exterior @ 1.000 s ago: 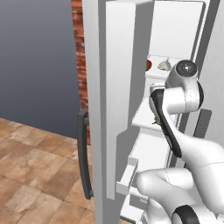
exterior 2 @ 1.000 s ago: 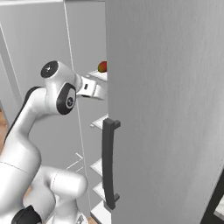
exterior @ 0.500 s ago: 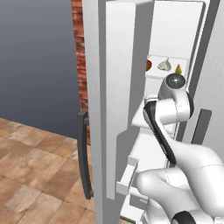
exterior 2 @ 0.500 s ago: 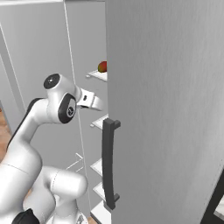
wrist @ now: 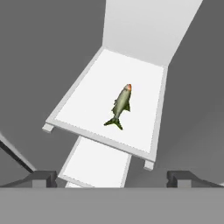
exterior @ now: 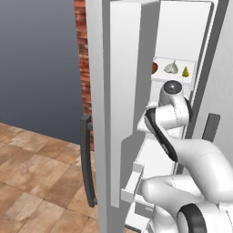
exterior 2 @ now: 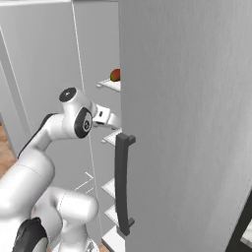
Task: Take the fish and garlic from the second highest rack and move them to the highest rack where the mango and lemon wedge are located, to maximize freezer space. Close the freezer door after rearranging.
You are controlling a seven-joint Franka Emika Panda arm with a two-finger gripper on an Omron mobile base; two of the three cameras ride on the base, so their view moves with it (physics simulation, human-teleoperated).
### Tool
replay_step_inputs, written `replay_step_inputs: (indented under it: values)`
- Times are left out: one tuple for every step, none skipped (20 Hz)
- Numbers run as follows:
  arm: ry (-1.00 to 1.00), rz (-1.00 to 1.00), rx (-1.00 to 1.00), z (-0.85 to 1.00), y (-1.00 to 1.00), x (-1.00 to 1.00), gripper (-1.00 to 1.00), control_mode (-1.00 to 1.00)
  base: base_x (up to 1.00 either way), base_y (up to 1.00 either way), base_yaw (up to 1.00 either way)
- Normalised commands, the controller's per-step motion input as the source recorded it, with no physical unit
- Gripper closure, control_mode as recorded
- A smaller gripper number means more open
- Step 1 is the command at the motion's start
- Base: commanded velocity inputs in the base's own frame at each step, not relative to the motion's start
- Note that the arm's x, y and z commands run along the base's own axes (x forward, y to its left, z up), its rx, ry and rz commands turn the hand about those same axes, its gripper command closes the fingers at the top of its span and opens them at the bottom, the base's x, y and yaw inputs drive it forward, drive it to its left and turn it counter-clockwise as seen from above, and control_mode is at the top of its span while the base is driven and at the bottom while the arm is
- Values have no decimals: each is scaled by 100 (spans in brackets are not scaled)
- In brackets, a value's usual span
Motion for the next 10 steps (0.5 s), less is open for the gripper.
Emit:
replay_step_inputs:
  values:
    - [1, 0, 2, -31, -6, 51, -100, -100, 0, 0, 0]
    - [1, 0, 2, -33, -11, 51, -100, -100, 0, 0, 0]
    - [1, 0, 3, -34, -13, 48, -100, -100, 0, 0, 0]
    - [2, -4, 2, -37, -16, 47, -100, -100, 0, 0, 0]
    - [3, -8, 1, -37, -21, 49, -100, -100, 0, 0, 0]
    - [3, -9, 2, -37, -21, 49, -100, -100, 0, 0, 0]
    - [4, -10, 1, -37, -21, 51, -100, -100, 0, 0, 0]
    - [2, -11, 1, -38, -24, 52, -100, -100, 0, 0, 0]
    - [2, -11, 0, -40, -23, 52, -100, -100, 0, 0, 0]
    - [4, -14, 0, -41, -24, 53, -100, -100, 0, 0, 0]
